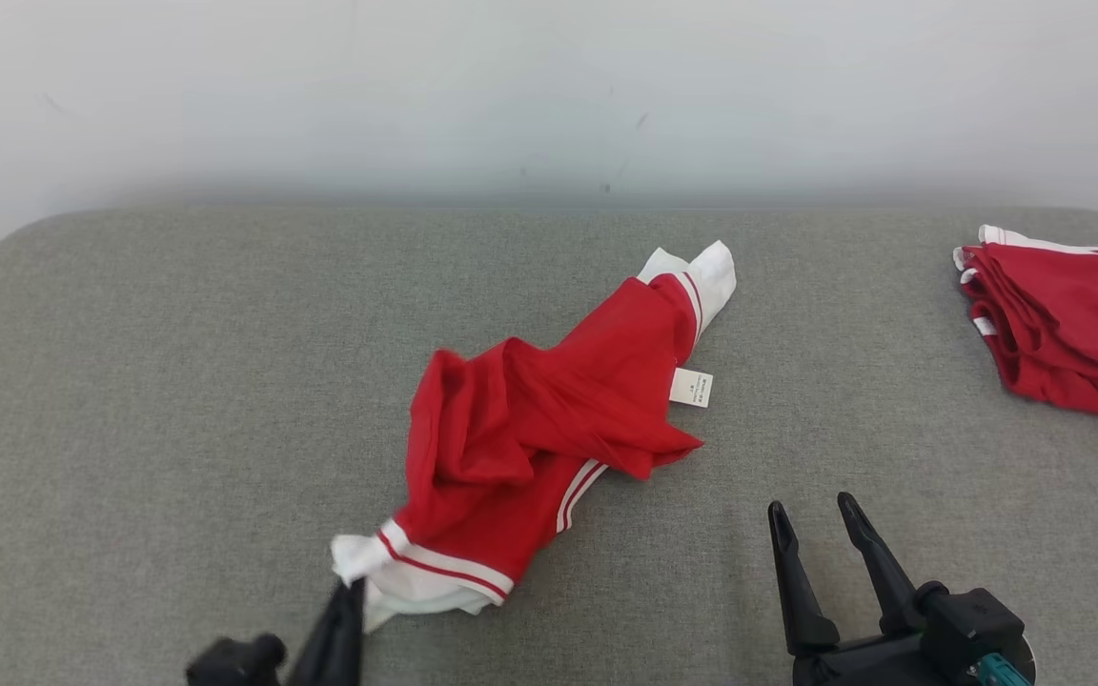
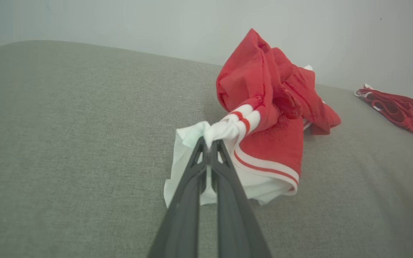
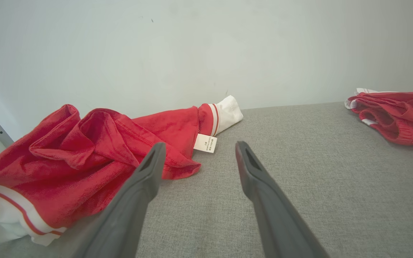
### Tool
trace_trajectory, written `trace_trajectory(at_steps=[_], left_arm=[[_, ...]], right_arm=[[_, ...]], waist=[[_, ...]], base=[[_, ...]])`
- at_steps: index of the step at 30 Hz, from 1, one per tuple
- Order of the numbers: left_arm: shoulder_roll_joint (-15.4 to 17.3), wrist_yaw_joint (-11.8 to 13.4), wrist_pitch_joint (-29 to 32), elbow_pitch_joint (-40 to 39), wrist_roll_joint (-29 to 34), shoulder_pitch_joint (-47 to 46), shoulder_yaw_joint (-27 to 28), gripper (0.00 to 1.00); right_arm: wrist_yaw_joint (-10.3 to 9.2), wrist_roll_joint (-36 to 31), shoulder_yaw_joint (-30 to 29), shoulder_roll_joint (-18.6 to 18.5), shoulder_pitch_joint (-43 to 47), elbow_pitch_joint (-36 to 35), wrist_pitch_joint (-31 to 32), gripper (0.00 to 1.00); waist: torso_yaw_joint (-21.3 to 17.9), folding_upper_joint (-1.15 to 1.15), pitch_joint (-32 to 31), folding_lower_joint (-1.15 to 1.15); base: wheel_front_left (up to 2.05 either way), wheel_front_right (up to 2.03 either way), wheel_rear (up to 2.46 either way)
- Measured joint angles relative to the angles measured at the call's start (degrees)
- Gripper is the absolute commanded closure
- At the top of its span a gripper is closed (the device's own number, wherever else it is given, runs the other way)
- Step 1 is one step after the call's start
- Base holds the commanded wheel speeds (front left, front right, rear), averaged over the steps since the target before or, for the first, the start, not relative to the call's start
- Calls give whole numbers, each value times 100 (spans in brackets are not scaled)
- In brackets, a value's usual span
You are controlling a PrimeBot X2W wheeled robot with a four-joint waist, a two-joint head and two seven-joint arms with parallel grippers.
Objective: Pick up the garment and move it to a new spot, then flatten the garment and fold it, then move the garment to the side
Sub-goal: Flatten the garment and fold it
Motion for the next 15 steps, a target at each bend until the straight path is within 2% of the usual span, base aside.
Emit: trace_trajectory(at_steps=[3,9,15], left_arm=[[-233,-42,-59,170,-124,250,-162,100],[-682,-287,-248,850,-338,367,-441,100],[-845,-400,-411,1424,-343,281,-561,100]], right_arm=[[0,-5,2,2,-4,30,0,0],[0,-32,9,3,-7,86,1,0],[0,-57,24,1,-4,93,0,0]], waist=[[-7,0,7,0],[-23,1,-4,0],[-17,0,-25,0]], base=[[0,0,0],[0,0,0],[0,0,0]])
